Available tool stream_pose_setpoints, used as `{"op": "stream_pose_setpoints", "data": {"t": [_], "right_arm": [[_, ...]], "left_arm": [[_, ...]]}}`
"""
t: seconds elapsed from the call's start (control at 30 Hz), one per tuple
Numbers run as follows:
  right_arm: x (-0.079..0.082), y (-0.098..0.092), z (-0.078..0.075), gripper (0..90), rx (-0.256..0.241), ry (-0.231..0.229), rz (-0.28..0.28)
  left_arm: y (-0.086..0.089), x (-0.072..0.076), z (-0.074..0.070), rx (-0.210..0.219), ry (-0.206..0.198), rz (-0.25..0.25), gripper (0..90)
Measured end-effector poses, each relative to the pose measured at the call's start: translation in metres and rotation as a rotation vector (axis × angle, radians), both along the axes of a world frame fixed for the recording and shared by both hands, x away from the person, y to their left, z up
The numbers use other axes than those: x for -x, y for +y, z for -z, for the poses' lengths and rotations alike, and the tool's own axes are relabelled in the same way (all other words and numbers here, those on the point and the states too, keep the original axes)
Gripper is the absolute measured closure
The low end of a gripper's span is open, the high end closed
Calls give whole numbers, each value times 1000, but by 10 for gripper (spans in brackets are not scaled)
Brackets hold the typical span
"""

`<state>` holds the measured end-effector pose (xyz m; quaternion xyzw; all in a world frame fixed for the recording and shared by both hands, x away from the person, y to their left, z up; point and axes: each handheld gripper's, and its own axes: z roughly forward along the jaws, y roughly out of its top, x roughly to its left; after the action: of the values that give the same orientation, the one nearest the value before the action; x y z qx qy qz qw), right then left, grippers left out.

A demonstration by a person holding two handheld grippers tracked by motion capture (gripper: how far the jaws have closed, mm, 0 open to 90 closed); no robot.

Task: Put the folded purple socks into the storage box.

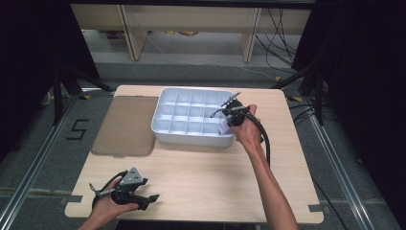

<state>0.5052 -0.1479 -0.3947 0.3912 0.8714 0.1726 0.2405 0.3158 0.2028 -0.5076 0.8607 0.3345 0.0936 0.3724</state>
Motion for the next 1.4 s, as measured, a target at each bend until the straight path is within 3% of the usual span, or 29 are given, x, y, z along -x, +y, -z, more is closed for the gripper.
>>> {"op": "stream_pose_setpoints", "data": {"t": [0.03, 0.1, 0.13, 0.63, 0.67, 0.73, 0.83, 0.9, 1.1, 1.27, 1.4], "right_arm": [[0, 1, 1, 730, 7, -1, 3], [0, 3, 2, 729, 21, -10, 0], [0, 4, 3, 729, 30, -12, -4], [-3, 12, 12, 729, 112, -17, -22], [-4, 12, 13, 729, 123, -24, -34], [-4, 12, 14, 729, 120, -20, -32], [-4, 12, 17, 729, 121, -20, -29], [-4, 13, 19, 729, 133, -25, -42], [-3, 13, 21, 728, 117, -12, -26], [-5, 16, 25, 727, 151, -9, -57], [-6, 14, 29, 725, 133, 2, -54]], "left_arm": [[-1, 1, 0, 11, 16, -3, 243], [-2, 1, 1, 18, 9, -5, 244], [-1, 0, 0, 3, 4, 9, 243], [-2, 2, 1, -3, 9, 4, 243], [-4, 2, 1, 24, 8, 2, 243], [-4, 3, 1, 32, 12, -7, 244], [-2, 2, 1, -1, 20, 12, 244], [-2, 2, 0, -11, 4, 15, 244], [-3, 2, 1, -4, 9, 23, 243], [-3, 2, 1, -2, 8, 21, 243], [-2, 1, 0, -8, 9, 27, 243]]}}
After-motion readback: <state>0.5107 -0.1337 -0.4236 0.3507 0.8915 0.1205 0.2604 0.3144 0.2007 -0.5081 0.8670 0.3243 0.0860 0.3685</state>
